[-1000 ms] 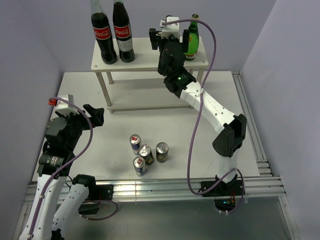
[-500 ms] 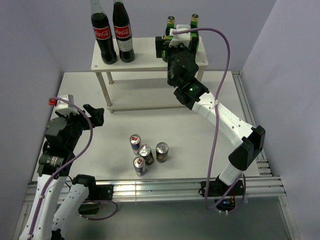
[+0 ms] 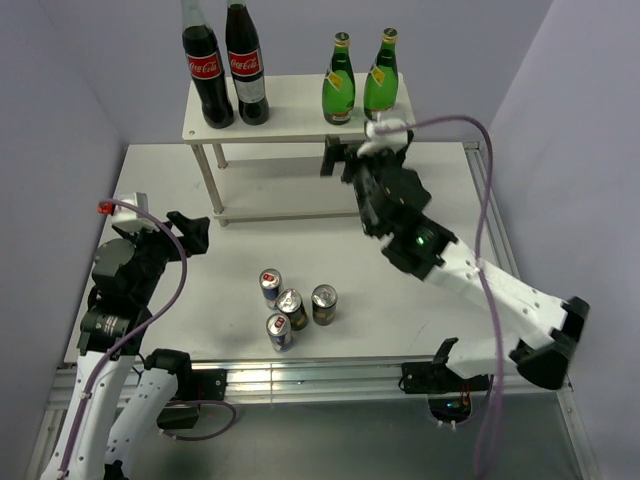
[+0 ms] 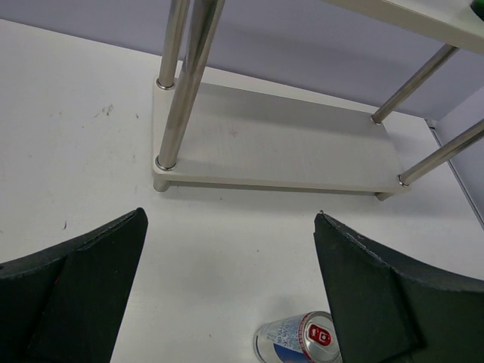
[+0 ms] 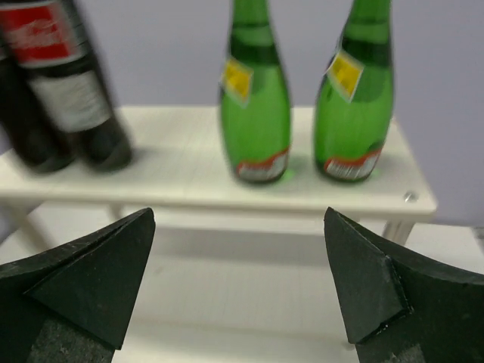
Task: Place and organize the beverage onto the shelf
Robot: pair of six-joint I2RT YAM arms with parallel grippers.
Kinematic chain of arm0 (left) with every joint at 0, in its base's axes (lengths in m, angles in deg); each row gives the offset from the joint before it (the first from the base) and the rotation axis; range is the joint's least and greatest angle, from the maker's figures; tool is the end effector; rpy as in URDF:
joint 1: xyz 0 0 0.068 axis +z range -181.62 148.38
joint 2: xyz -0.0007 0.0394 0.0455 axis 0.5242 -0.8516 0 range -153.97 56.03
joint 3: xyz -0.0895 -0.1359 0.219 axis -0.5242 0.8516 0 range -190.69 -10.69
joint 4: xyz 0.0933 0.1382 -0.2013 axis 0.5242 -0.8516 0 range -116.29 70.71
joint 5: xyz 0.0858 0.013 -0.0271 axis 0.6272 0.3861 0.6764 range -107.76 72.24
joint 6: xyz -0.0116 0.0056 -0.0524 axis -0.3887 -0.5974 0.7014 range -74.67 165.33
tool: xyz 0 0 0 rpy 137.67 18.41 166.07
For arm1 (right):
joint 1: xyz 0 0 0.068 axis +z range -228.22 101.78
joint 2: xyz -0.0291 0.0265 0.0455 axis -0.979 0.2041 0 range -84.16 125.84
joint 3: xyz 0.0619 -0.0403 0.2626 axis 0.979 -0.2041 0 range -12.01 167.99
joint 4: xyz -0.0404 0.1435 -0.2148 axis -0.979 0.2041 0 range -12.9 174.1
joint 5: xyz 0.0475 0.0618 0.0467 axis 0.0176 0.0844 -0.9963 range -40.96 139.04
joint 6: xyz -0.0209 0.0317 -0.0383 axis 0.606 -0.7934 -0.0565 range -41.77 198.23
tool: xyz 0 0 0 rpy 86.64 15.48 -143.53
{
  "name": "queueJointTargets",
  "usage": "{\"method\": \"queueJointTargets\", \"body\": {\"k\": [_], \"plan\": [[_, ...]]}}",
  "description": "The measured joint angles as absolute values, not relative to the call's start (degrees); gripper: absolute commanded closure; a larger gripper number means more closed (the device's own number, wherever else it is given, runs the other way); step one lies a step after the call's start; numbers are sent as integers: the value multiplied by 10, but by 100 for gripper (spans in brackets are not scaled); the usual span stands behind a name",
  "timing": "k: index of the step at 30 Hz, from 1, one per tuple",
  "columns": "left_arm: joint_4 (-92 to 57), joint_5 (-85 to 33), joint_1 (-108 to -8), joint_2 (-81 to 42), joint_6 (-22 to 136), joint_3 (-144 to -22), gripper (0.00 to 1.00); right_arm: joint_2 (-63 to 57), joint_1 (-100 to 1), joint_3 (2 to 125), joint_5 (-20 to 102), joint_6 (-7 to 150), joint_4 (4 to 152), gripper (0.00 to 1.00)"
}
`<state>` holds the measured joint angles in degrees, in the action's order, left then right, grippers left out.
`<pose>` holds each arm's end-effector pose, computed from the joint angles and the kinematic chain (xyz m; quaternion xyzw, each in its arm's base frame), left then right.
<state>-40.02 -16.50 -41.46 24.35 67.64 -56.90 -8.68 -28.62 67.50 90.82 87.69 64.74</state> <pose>0.1247 -0.0209 0.3598 -0.0881 0.7391 -0.1771 0.6439 0.2063 0.2059 0.4745 -0.0275 0.6277 0.0561 0.7759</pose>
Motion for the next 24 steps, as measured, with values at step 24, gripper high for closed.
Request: {"method": "queueJointTargets", "body": {"k": [24], "plan": [[-620,334,-938,-2,945,-728,1,-303,133,365,1072,146,1226,1]]}}
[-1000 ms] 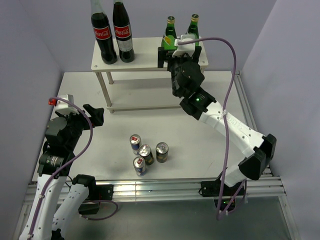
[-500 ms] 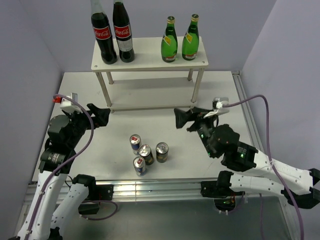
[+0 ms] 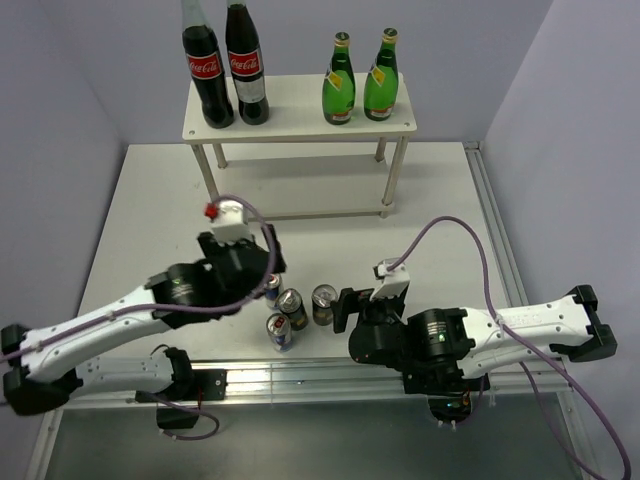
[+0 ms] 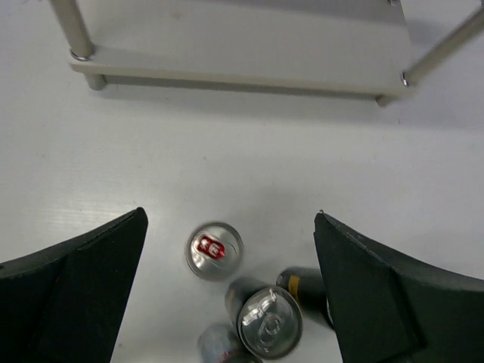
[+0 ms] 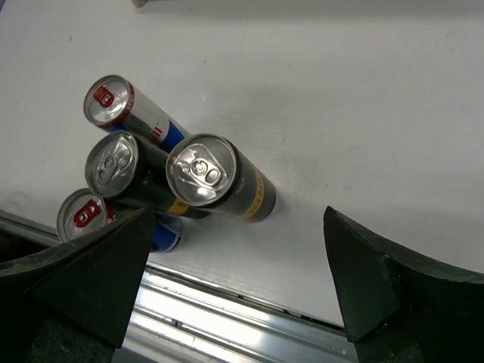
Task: Place and organize the beverage onto the shelf
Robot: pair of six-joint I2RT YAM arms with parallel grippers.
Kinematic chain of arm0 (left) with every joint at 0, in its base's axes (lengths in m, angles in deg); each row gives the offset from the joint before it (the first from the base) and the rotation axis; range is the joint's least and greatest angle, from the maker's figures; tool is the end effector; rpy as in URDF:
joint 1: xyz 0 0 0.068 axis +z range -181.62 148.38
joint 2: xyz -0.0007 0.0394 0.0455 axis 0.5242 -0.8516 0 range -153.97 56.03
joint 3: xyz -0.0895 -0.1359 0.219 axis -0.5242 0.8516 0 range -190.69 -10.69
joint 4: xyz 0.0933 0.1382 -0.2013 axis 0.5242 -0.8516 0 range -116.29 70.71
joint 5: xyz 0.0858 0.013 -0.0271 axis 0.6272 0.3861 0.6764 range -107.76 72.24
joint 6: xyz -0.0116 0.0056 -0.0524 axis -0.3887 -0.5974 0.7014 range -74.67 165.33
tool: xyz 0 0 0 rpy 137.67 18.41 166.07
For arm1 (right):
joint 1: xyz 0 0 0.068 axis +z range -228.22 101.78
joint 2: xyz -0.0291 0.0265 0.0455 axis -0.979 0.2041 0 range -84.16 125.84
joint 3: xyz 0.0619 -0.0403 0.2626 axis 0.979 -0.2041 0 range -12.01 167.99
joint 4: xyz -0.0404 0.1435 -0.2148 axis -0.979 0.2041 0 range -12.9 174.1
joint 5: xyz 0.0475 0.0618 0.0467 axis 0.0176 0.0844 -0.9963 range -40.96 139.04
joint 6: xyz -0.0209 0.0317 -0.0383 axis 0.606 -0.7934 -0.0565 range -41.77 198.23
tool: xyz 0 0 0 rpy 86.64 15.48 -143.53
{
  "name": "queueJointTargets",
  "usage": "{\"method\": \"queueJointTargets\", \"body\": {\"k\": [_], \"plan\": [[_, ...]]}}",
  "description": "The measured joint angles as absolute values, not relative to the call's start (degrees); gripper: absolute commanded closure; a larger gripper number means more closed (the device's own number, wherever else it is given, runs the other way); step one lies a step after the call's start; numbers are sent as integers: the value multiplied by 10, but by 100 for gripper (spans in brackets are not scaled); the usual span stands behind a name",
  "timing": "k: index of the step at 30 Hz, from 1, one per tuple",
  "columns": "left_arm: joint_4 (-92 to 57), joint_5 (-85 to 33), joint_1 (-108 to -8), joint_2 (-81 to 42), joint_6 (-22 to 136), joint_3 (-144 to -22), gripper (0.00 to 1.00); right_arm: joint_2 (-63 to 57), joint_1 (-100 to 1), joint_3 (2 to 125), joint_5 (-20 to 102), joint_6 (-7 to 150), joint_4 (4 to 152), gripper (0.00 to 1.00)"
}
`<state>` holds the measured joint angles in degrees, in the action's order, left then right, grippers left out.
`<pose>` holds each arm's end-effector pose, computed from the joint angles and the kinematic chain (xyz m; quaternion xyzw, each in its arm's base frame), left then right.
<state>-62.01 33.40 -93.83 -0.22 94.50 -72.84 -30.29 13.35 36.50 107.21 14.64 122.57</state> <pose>0.1121 -0.1534 0.3601 -0.1004 0.8233 -0.1159 0.5465 0.0255 0.1733 0.2917 -0.0409 0.8383 0.1876 0.5103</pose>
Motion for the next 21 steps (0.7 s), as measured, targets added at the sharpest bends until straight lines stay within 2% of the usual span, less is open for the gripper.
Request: {"method": "queueJointTargets", "body": {"k": [3,8,12,17,21], "plan": [[-667,394,-1044,-54,1018,-745,1,-304,156,362,1078,99,1258,0],[-726,459,-1180,-28,1161,-719,1,-307,184,324,1077,45,1273,0],[-819,486,-1297,-72,1311,-719,1,-306,191,308,1074,21,1287,0],[-900,492,-1369,-222,1473,-743,1,-306,193,295,1069,14,1286,0],[-922,485,-1388,-232,1537,-718,1,-306,194,294,1068,11,1286,0]]}}
